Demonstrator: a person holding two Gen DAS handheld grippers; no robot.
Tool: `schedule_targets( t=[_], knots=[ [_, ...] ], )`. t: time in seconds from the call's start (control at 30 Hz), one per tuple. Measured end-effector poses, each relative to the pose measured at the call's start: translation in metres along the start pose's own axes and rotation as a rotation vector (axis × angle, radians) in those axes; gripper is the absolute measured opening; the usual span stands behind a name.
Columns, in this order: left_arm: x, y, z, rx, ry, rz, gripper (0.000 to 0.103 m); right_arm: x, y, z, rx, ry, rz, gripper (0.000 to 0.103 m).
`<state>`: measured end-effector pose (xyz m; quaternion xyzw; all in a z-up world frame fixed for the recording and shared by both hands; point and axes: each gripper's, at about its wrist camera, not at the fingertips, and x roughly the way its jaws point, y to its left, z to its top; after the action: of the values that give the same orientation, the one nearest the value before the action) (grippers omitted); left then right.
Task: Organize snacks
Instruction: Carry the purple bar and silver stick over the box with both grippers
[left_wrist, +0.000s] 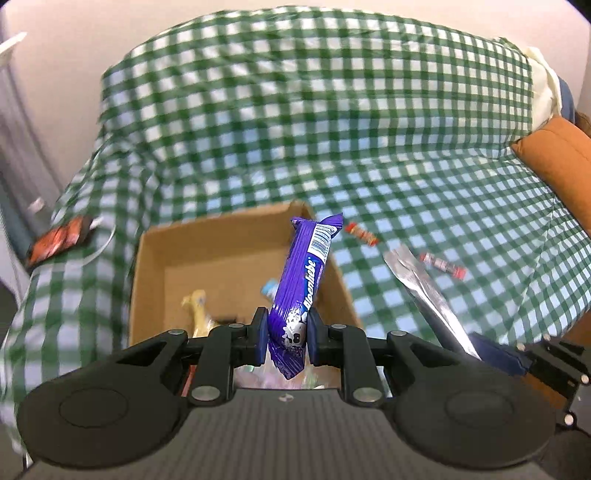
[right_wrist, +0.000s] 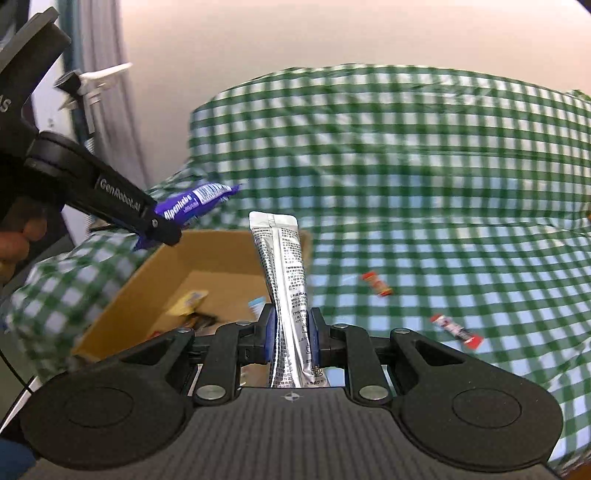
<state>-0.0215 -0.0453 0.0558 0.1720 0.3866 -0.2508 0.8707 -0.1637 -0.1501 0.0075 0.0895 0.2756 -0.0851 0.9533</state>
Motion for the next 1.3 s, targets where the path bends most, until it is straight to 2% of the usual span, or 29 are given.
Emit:
schedule_targets(
  t=[0.23, 0.5, 0.8, 1.3],
  knots=[
    [-0.024, 0.033, -0.053, -0.093, 0.046, 0.036, 0.023, -0.023, 0.05, -0.01, -0.072, 0.011, 0.049, 0.02],
    [-0.04, 0.061, -0.083, -0.152, 0.042, 0.07, 0.023, -0.045, 0.075, -0.025, -0.147, 0.012, 0.053, 0.02],
    [-0.04, 0.069, -0.093, -0.174, 0.043, 0.061, 0.023, -0.042, 0.091, -0.026, -0.184, 0.031, 0.05, 0.02],
    [-0.02, 0.077, -0.092, -0.195, 0.068, 0.049, 0.023, -0.024, 0.091, -0.027, -0.193, 0.092, 0.044, 0.02]
  ],
)
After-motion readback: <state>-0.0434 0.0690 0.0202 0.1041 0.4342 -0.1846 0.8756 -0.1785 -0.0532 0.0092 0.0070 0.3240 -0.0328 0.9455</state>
